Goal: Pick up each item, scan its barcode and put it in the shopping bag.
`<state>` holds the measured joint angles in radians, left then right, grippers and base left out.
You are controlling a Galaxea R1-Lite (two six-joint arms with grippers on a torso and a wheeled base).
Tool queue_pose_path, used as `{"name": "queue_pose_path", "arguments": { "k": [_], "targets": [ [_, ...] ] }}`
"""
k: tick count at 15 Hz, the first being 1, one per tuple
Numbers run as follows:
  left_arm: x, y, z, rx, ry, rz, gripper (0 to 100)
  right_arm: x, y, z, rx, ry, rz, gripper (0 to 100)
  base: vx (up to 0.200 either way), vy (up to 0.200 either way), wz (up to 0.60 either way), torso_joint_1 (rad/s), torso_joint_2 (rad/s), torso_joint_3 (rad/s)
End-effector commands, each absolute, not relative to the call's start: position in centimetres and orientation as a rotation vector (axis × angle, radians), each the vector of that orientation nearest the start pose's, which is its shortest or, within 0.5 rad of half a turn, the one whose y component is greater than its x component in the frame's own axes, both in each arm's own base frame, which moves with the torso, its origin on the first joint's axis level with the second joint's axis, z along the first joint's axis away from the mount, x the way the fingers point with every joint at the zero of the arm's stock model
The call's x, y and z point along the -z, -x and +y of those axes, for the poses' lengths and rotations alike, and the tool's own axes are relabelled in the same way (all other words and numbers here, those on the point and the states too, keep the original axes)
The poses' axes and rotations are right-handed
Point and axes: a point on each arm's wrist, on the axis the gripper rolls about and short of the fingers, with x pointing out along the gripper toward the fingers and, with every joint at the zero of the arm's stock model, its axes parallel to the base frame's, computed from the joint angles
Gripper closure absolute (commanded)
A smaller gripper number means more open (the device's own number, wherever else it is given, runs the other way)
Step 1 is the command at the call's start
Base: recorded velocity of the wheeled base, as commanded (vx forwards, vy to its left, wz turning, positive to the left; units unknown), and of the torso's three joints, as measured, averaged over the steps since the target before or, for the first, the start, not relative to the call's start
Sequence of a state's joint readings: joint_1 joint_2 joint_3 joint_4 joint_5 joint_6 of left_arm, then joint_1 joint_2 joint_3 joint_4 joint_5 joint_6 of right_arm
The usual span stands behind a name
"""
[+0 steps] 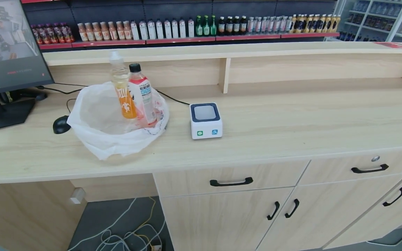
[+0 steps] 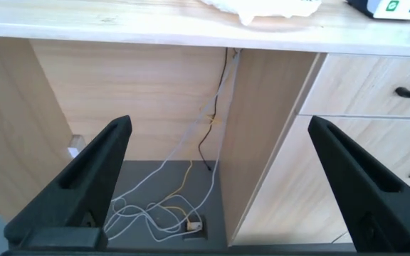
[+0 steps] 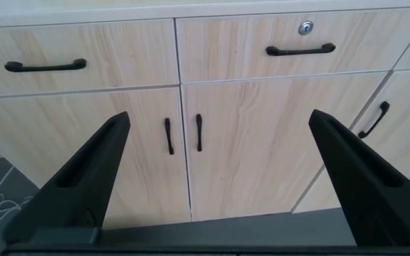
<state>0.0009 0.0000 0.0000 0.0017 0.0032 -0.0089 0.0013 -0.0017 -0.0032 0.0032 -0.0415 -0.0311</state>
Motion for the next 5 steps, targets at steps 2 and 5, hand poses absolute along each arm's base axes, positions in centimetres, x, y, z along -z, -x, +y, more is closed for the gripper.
{"name": "queue_pose_path", "arguments": {
  "k": [2,5],
  "targets": [
    [-7.55,2.28,0.01,-0.006,0.011,0.0,0,-7.6,2.31,-0.1,0.04,0.032,0.001,0,0.0,0.0,0.0,0.0,0.0,0.0],
    [-7.55,2.28,0.0,-0.005,0.011,0.0,0,-7.6,2.31,-0.1,0.04,0.032,0.001,0,0.0,0.0,0.0,0.0,0.0,0.0]
  ]
}}
